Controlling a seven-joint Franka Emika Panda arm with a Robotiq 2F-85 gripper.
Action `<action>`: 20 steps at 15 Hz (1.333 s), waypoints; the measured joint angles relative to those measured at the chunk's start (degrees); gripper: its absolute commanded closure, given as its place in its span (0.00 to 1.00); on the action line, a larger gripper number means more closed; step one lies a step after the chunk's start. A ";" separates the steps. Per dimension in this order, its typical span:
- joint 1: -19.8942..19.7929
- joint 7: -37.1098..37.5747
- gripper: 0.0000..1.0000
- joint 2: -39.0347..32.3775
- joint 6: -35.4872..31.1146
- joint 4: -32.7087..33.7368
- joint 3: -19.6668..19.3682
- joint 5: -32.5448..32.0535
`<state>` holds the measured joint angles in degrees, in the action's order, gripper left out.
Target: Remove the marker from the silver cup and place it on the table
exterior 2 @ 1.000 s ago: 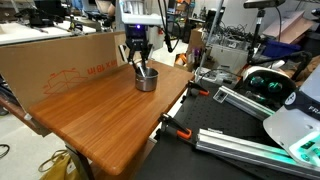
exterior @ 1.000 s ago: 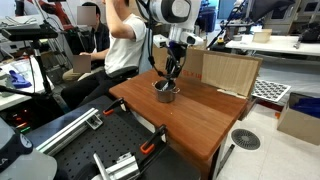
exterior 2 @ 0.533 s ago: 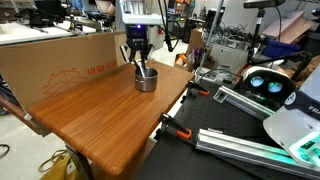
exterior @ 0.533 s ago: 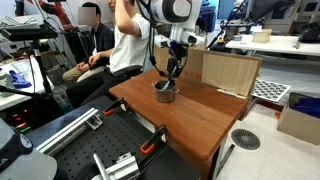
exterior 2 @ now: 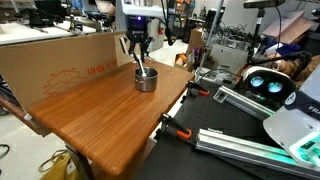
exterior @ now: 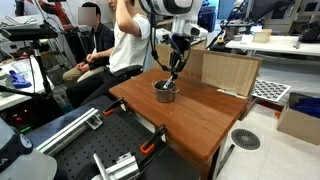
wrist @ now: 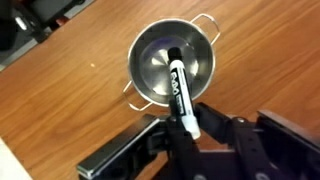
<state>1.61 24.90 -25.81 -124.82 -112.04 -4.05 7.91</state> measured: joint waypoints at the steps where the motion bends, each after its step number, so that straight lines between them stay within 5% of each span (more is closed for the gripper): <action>1: -0.04 -0.12 0.94 1.18 0.05 -0.22 -0.20 -0.01; 11: -6.45 -5.86 0.94 11.01 7.46 -1.18 -1.98 3.20; 20: -12.24 -8.86 0.94 4.84 11.51 4.06 -3.91 7.23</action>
<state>-10.63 16.03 -20.96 -113.31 -107.98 -7.96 15.14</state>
